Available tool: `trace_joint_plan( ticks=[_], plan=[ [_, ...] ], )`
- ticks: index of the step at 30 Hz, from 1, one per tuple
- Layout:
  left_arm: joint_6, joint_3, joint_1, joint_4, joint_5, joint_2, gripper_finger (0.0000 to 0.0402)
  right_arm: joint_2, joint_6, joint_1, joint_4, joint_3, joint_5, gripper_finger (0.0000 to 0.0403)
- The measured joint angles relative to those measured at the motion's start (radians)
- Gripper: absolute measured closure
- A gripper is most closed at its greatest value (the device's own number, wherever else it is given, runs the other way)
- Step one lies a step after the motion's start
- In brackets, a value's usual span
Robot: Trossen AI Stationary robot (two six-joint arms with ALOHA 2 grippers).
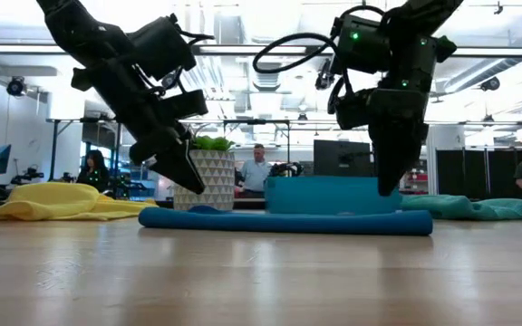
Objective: Fold microfiber towels
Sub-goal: Fold the dark blue microfiber towel into the dark blue bin
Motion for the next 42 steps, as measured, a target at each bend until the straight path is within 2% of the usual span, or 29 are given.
trace_joint_plan(
  ticks=[6,9,15,18,21,24,31,42],
  plan=[
    [-0.052,0.0,0.023,-0.001,0.009,-0.059,0.0253,-0.015,0.024,-0.007,0.002,0.0,0.001,0.0345],
    [-0.053,-0.001,0.023,-0.015,0.085,-0.094,0.0251,-0.041,0.028,0.015,0.02,0.0,-0.006,0.0323],
    [-0.074,-0.014,0.011,-0.057,0.31,-0.129,0.0251,-0.103,0.027,0.109,0.083,-0.01,-0.006,0.0282],
    [-0.151,-0.016,-0.006,-0.062,0.328,-0.128,0.0252,-0.107,0.093,0.156,0.162,-0.033,0.022,0.0276],
    [-0.161,-0.016,-0.029,-0.068,0.328,-0.106,0.0254,-0.093,0.167,0.187,0.257,-0.069,0.041,0.0279],
    [-0.162,-0.016,-0.06,-0.077,0.303,-0.065,0.0278,-0.075,0.225,0.198,0.309,-0.103,0.048,0.029],
    [-0.268,-0.007,-0.123,-0.087,0.291,0.003,0.0392,-0.08,0.245,0.203,0.316,-0.128,0.048,0.0311],
    [-0.479,0.075,-0.266,-0.091,0.301,0.104,0.0401,-0.185,0.135,0.204,0.279,-0.128,0.024,0.0314]
  ],
)
